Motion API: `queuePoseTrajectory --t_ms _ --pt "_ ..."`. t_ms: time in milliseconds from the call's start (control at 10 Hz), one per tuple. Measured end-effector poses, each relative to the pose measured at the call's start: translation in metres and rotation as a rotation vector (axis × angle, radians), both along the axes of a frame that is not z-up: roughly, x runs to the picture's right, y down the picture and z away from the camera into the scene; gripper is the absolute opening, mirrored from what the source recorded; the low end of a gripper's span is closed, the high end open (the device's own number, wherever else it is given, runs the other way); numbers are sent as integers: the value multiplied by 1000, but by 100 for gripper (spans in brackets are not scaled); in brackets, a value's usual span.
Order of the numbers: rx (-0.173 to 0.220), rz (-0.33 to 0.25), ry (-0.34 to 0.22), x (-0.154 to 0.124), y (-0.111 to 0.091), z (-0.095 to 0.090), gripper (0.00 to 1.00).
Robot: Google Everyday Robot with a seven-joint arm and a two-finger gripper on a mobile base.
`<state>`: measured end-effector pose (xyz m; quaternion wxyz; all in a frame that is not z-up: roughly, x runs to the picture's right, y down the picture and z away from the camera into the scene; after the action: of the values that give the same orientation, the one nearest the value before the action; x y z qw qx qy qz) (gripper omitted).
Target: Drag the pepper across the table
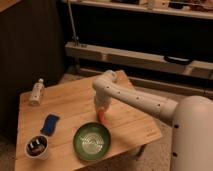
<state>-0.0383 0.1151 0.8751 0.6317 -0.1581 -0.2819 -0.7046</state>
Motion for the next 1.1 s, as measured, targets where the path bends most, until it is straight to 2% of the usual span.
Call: queuePoseTrajectory --t_ms 1100 --pt "16 -64 -111 -83 -17 7 30"
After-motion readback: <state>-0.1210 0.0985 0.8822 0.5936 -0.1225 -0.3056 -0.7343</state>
